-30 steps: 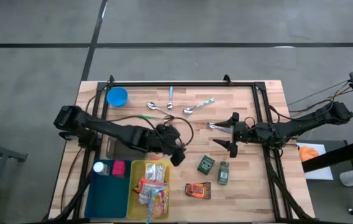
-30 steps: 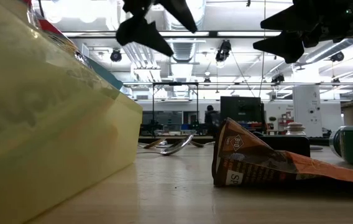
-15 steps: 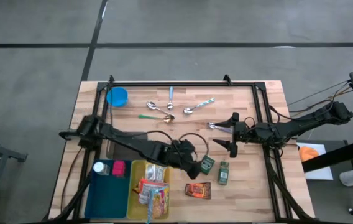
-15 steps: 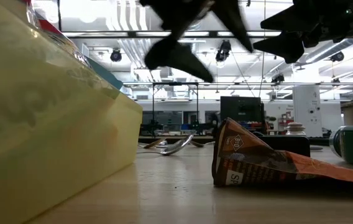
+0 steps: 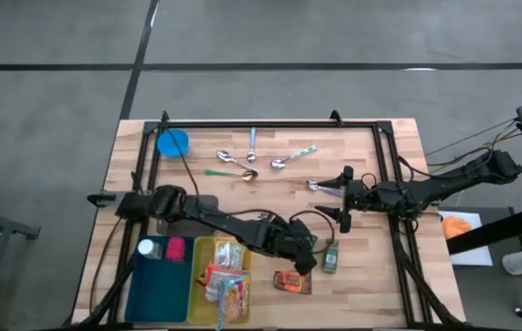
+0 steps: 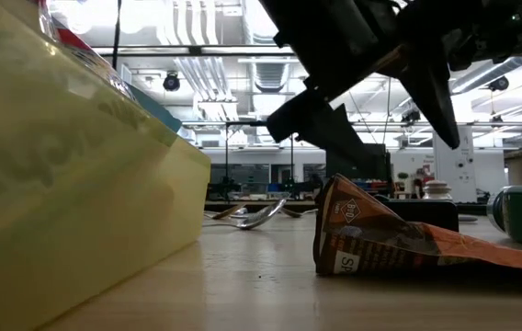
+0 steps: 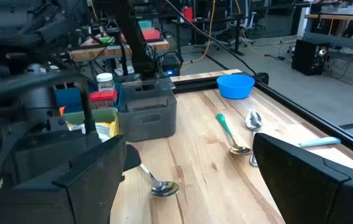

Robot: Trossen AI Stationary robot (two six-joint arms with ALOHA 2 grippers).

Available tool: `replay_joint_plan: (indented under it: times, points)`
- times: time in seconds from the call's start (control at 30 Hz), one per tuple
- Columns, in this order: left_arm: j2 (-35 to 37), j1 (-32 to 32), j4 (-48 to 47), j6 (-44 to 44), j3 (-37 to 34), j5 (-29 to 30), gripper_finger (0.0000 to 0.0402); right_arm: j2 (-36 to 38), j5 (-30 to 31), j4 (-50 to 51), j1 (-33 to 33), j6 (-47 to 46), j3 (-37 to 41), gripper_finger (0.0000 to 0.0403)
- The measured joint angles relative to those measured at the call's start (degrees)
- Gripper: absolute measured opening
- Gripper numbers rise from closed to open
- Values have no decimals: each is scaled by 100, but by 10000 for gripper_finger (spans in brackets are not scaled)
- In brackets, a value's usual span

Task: Pick & Place Food Item
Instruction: Put the green seasoning can into the blue bin

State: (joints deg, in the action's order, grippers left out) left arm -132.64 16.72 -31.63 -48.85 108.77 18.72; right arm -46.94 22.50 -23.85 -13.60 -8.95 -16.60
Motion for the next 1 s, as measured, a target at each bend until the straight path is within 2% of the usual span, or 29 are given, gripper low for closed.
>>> replay_joint_plan:
  times: [0.13,0.67,1.0]
  points:
    - [-68,-18,15,-331,37,247,341,0,0,1,1,0,0,349]
    - [-375,-77,196,-67,-59,280,341,4,-2,102,-1,0,0,349]
    - [-347,-120,462,-134,-478,311,341,4,0,97,0,0,0,349]
